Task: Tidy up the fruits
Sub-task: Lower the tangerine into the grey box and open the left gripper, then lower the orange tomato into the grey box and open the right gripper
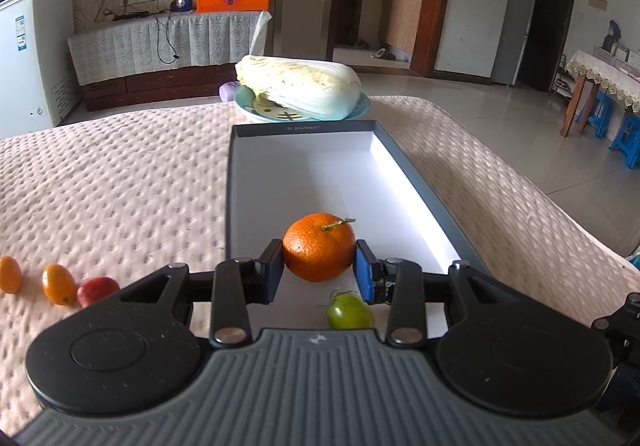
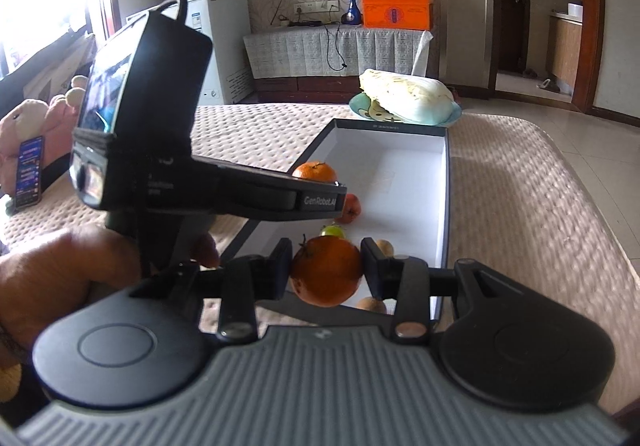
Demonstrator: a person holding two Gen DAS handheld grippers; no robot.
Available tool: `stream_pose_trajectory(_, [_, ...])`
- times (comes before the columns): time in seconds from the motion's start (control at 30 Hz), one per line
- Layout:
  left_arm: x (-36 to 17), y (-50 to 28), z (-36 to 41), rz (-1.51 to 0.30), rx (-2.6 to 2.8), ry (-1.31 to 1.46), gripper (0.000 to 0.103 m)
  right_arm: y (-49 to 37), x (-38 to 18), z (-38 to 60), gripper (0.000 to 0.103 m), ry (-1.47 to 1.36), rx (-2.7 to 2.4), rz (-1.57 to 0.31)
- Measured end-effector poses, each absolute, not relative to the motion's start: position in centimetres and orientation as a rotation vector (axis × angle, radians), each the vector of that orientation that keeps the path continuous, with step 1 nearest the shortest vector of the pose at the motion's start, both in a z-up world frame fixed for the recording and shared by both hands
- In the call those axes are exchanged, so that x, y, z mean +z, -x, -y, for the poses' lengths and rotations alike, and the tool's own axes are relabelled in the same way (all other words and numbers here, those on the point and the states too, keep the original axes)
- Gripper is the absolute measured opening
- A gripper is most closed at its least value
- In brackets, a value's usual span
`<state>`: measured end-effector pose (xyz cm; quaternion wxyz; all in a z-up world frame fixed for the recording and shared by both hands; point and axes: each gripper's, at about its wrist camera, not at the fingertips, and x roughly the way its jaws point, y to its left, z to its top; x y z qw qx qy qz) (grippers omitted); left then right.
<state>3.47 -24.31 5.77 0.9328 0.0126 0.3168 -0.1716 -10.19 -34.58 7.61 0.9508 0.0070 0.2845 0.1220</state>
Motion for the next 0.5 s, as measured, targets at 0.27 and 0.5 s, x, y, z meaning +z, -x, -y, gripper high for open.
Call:
stream_pose_trajectory(0.27, [6.7,-2.4,24.7,-0.582,-0.379,-0.053,0.065,9.7,7.3,34.9,0.041,-0.023,0.228,-0.573])
stream_pose_trajectory(0.5, [7.5,-1.9,23.6,-0.557,-0.379,-0.036,0.065,9.0,7.0,34.9,0.041,-0.027,0.199,-0.571])
